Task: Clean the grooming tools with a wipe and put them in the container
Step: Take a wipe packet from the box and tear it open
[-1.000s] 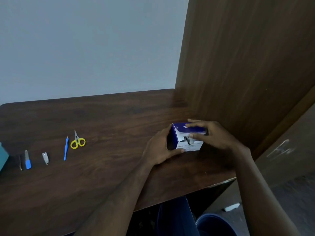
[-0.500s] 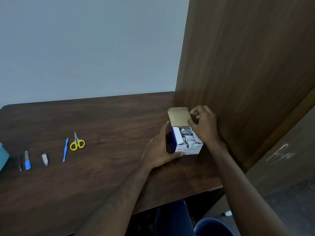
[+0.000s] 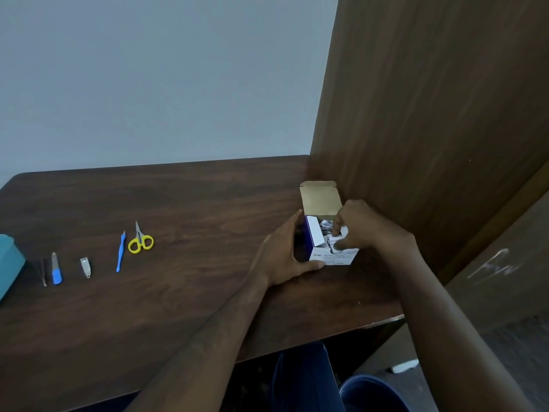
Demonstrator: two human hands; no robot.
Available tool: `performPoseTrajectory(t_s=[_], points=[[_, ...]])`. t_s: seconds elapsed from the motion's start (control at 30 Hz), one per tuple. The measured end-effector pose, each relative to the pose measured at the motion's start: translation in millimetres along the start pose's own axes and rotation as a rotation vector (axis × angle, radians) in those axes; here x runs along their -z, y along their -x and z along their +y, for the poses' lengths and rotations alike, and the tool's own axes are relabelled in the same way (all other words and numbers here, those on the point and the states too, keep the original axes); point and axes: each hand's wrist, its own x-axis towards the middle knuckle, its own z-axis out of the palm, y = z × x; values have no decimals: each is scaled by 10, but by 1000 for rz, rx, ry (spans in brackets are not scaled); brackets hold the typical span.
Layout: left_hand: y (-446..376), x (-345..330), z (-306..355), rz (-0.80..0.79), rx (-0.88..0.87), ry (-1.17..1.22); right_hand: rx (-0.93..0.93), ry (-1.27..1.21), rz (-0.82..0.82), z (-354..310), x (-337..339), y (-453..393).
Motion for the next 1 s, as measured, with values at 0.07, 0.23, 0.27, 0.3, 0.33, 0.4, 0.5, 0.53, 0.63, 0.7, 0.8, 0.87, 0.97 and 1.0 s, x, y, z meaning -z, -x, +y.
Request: performPoseTrajectory(t_s=[0.07, 0.23, 0.27, 0.3, 0.33, 0.4, 0.5, 0.53, 0.63, 0.7, 0.8, 0.87, 0.97, 1.0], points=[[3, 6, 12, 4, 8, 5, 7, 38, -37, -23, 10, -28], [12, 20, 28, -3, 7, 17, 35, 99, -72, -65, 31, -40], [10, 24, 34, -9, 8, 16, 35, 100, -67, -69, 39, -36], [4, 30, 38, -15, 10, 14, 30, 86, -60, -67, 49, -28], [1, 36, 49, -18, 14, 10, 25, 56, -53, -58, 65, -19], [-1, 49, 82, -14, 34, -2, 26, -18, -43, -22, 106, 2], [3, 44, 117, -5, 76, 11, 94, -110, -19, 59, 204, 47], [4, 40, 124, 0, 89, 27, 106, -158, -5, 89, 231, 62], [-6, 43, 116, 2, 110, 36, 92, -348, 48, 181, 267, 92], [-4, 55, 115, 11, 89, 17, 92, -446, 79, 226, 257, 120], [3, 76, 141, 37, 28, 22, 81, -585, 167, 242, 244, 221], [2, 72, 127, 47, 18, 20, 74, -715, 233, 206, 238, 283], [3, 57, 80, 50, 19, 39, 67, -892, 365, 99, 278, 374], [11, 60, 81, 51, 10, 56, 89, -945, 411, 56, 324, 414]])
